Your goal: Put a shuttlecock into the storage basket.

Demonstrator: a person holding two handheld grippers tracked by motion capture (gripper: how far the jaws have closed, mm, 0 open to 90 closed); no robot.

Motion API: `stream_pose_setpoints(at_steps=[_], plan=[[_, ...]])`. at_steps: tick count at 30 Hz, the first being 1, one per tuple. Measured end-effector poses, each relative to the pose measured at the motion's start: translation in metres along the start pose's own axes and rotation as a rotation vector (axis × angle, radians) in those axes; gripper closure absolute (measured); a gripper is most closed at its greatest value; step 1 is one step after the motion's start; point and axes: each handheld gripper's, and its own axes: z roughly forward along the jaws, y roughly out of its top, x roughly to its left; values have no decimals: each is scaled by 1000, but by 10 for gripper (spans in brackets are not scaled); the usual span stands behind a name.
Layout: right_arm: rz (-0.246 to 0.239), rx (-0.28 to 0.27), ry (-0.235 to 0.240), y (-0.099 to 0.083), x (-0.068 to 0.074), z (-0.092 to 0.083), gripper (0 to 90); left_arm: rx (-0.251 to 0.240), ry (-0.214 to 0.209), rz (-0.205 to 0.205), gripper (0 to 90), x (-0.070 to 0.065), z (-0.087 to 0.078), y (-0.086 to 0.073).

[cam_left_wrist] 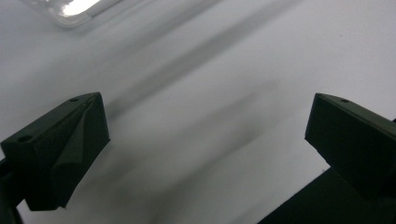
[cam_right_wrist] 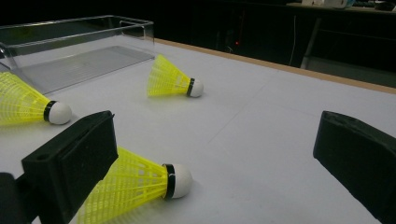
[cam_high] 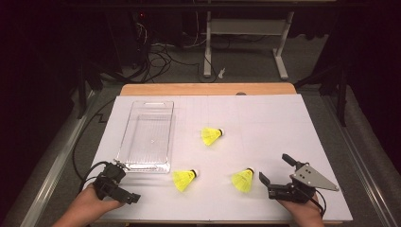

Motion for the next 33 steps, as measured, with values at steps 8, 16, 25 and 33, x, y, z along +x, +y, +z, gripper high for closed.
stream_pose_setpoints(at_steps=[8, 16, 25, 33], plan=[[-1, -4, 4, 0, -1, -1, 4, 77, -3, 39, 7, -12, 1, 9], [0, -2, 4, 0, -1, -1, 4, 93, -17, 73, 7, -22, 2, 16], [-4, -2, 3, 0, -1, 0, 4, 104, -33, 107, 7, -34, 2, 21], [-2, -5, 3, 1, 1, -1, 4, 106, -41, 141, 7, -45, 2, 28]])
